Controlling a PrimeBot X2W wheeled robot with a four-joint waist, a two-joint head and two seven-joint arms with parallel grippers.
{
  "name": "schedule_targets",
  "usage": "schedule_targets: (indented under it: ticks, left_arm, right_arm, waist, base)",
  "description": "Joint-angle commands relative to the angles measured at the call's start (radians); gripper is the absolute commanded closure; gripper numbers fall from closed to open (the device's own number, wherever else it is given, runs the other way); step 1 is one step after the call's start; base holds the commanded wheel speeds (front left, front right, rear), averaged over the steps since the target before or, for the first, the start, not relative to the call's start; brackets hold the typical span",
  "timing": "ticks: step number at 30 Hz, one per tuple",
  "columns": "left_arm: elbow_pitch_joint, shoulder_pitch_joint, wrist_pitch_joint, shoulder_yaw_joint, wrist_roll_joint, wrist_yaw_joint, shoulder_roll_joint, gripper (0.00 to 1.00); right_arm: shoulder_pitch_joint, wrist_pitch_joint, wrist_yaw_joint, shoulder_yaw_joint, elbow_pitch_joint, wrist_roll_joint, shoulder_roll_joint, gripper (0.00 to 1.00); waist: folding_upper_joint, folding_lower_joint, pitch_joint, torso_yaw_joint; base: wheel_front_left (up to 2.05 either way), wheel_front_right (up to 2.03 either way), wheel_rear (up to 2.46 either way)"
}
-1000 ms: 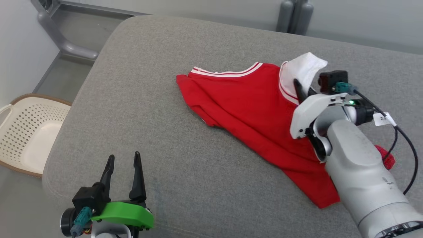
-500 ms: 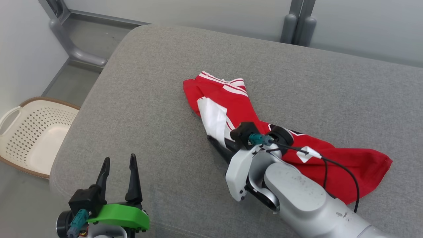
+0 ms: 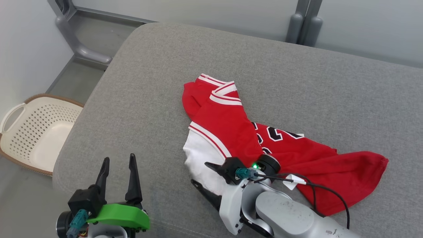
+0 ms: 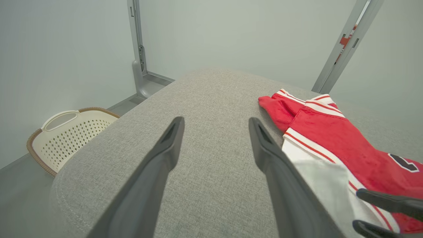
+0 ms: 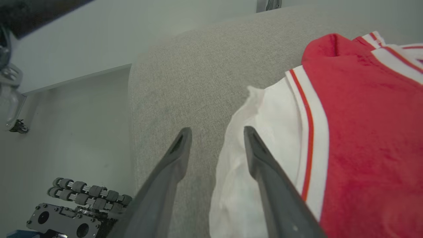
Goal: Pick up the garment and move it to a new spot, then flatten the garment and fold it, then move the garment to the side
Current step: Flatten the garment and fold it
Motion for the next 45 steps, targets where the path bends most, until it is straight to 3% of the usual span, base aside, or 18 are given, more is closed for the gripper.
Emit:
schedule_targets:
  ticks: [1,6,11,17,22,26,33,41,43,45]
  left_arm:
    - [-0.003,0.013,0.000,0.003,-0.004,0.003,0.001,0.00]
    - [-0.004,0.018,0.000,0.007,0.005,0.000,0.001,0.00]
    - [-0.007,0.030,0.000,0.015,0.013,-0.002,0.001,0.00]
    - [-0.014,0.044,0.000,0.027,0.026,-0.005,0.001,0.00]
    - [-0.022,0.052,0.000,0.031,0.027,-0.007,0.001,0.00]
    - [-0.026,0.050,0.000,0.022,0.022,-0.005,0.001,0.00]
    - [-0.023,0.025,0.000,0.010,0.018,-0.006,0.001,0.00]
    - [-0.014,0.033,0.000,0.004,0.014,-0.005,0.001,0.00]
    - [-0.014,0.036,0.000,0.005,0.016,-0.006,0.001,0.00]
    - [-0.015,0.039,0.000,0.005,0.016,-0.007,0.001,0.00]
  right_arm:
    - [0.006,-0.015,0.000,0.004,-0.007,0.012,-0.002,0.00]
    - [0.009,-0.066,0.000,-0.022,-0.038,0.039,-0.002,0.00]
    - [0.010,-0.106,0.000,-0.125,-0.021,0.007,-0.003,0.00]
    - [0.055,-0.122,0.000,-0.338,-0.009,-0.079,-0.057,0.00]
    - [0.135,-0.122,0.000,-0.554,-0.040,-0.189,-0.142,0.00]
    - [0.182,-0.115,0.000,-0.658,-0.032,-0.277,-0.185,0.00]
    - [0.199,-0.048,0.000,-0.720,-0.011,-0.376,-0.239,0.00]
    - [0.222,0.060,0.000,-0.691,-0.023,-0.336,-0.291,0.00]
    - [0.222,0.076,0.000,-0.681,-0.034,-0.316,-0.305,0.58]
    - [0.219,0.082,0.000,-0.671,-0.043,-0.304,-0.316,0.78]
  waist:
    - [0.0000,0.0000,-0.006,-0.016]
    - [0.0000,0.0000,-0.025,-0.063]
    - [0.0000,0.0000,-0.049,-0.120]
    - [0.0000,0.0000,-0.077,-0.190]
    - [0.0000,0.0000,-0.080,-0.232]
    - [0.0000,0.0000,-0.062,-0.245]
    - [0.0000,0.0000,-0.028,-0.227]
    - [0.0000,0.0000,-0.025,-0.197]
    - [0.0000,0.0000,-0.025,-0.194]
    - [0.0000,0.0000,-0.026,-0.192]
  base:
    - [0.00,0.00,0.00]
    - [0.00,0.00,0.00]
    - [0.00,0.00,0.00]
    - [0.00,0.00,0.00]
    - [0.00,0.00,0.00]
    - [0.00,0.00,0.00]
    - [0.00,0.00,0.00]
    - [0.00,0.00,0.00]
    - [0.00,0.00,0.00]
    - [0.00,0.00,0.00]
